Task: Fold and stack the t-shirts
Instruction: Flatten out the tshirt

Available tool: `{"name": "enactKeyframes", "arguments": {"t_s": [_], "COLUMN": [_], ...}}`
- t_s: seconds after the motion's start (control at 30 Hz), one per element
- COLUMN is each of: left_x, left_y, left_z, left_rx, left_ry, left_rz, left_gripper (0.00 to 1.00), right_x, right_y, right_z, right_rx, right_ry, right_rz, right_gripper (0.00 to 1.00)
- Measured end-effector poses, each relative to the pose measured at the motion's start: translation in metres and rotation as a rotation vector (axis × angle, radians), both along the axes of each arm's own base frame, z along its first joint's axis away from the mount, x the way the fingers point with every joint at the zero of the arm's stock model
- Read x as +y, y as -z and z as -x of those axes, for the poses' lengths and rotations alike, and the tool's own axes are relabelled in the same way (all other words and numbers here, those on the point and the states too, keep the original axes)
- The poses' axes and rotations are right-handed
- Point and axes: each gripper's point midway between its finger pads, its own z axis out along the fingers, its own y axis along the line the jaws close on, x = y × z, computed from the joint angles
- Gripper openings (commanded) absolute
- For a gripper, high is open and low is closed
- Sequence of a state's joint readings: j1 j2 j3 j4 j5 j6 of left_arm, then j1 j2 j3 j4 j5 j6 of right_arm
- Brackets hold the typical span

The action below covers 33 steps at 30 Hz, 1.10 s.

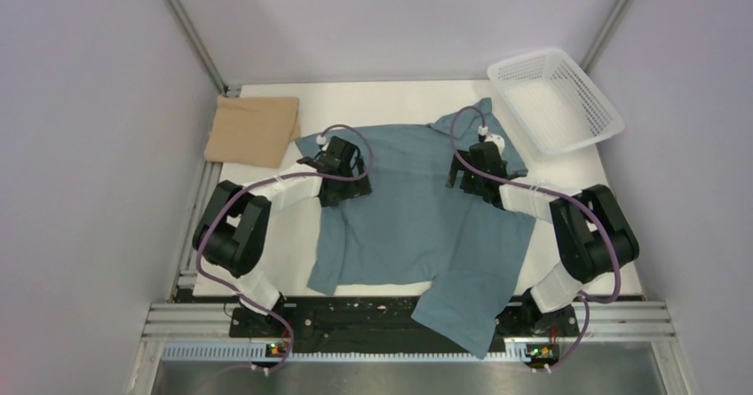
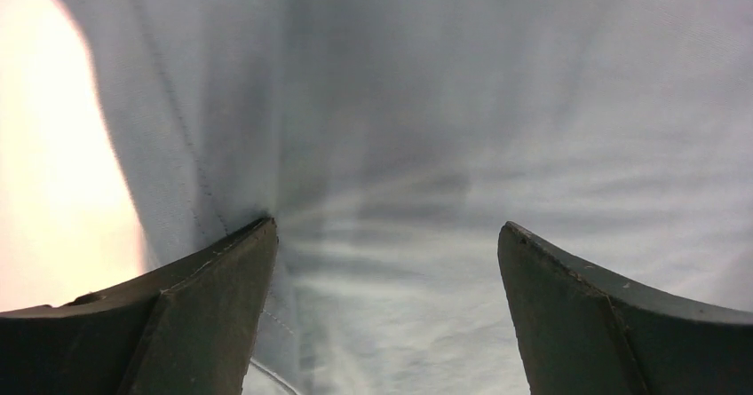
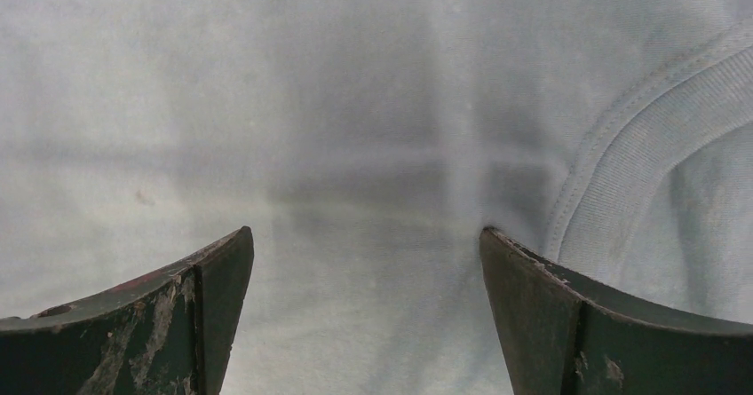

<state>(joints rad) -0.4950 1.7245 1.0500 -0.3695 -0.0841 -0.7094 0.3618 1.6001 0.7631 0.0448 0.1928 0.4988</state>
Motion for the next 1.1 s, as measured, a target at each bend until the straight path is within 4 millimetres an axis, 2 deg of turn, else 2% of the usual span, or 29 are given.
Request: {"name": "enactKeyframes", "arguments": {"t_s": [0.07, 0.13, 0.23, 0.33, 0.4, 0.43, 0.47, 0.53, 0.57, 0.63, 0.73, 0.83, 0.9, 1.0, 1.1], "left_x": [0.025, 0.059, 0.132, 0.201, 0.222, 0.223, 0.218, 0.192, 0.173, 0.123, 0.042, -0.012, -0.021, -0.006, 0.006], "left_y": [0.001, 0.001, 0.001, -0.007, -0.025, -0.038, -0.049, -0.072, -0.081, -0.093, -0.092, -0.069, -0.045, -0.001, -0.001], "left_z": [0.004, 0.001, -0.008, -0.006, -0.008, -0.016, -0.025, -0.039, -0.041, -0.040, -0.019, 0.018, 0.041, 0.068, 0.057], "left_rx": [0.005, 0.015, 0.034, 0.049, 0.038, 0.005, -0.031, -0.120, -0.153, -0.199, -0.188, -0.111, -0.038, 0.100, 0.072], "left_ry": [-0.055, -0.146, -0.355, -0.571, -0.640, -0.646, -0.633, -0.551, -0.494, -0.336, -0.088, 0.089, 0.128, 0.085, 0.024], "left_rz": [-0.035, -0.064, -0.122, -0.217, -0.253, -0.243, -0.214, -0.124, -0.083, -0.006, 0.088, 0.161, 0.189, 0.145, 0.104], "left_gripper": [0.99, 0.99, 0.99, 0.99, 0.99, 0.99, 0.99, 0.99, 0.99, 0.99, 0.99, 0.99, 0.99, 0.99, 0.99], "right_x": [-0.003, -0.008, -0.012, -0.013, -0.013, -0.013, -0.013, -0.012, -0.012, -0.012, -0.012, -0.013, -0.012, -0.013, -0.013], "right_y": [0.000, 0.000, 0.000, 0.000, 0.000, 0.000, -0.001, -0.001, -0.001, 0.000, 0.000, -0.001, -0.001, -0.001, 0.000], "right_z": [-0.001, -0.003, -0.005, -0.005, -0.005, -0.005, -0.005, -0.005, -0.005, -0.005, -0.005, -0.005, -0.005, -0.005, -0.005], "right_rx": [0.004, 0.004, 0.003, 0.003, 0.003, 0.003, 0.003, 0.003, 0.003, 0.003, 0.003, 0.003, 0.003, 0.004, 0.005], "right_ry": [0.016, 0.036, 0.051, 0.054, 0.053, 0.053, 0.053, 0.051, 0.049, 0.048, 0.048, 0.048, 0.048, 0.048, 0.050], "right_rz": [-0.004, -0.011, -0.013, -0.015, -0.014, -0.015, -0.015, -0.016, -0.015, -0.015, -0.015, -0.016, -0.016, -0.016, -0.014], "right_gripper": [0.96, 0.97, 0.96, 0.96, 0.96, 0.96, 0.96, 0.96, 0.96, 0.96, 0.96, 0.96, 0.96, 0.96, 0.96]}}
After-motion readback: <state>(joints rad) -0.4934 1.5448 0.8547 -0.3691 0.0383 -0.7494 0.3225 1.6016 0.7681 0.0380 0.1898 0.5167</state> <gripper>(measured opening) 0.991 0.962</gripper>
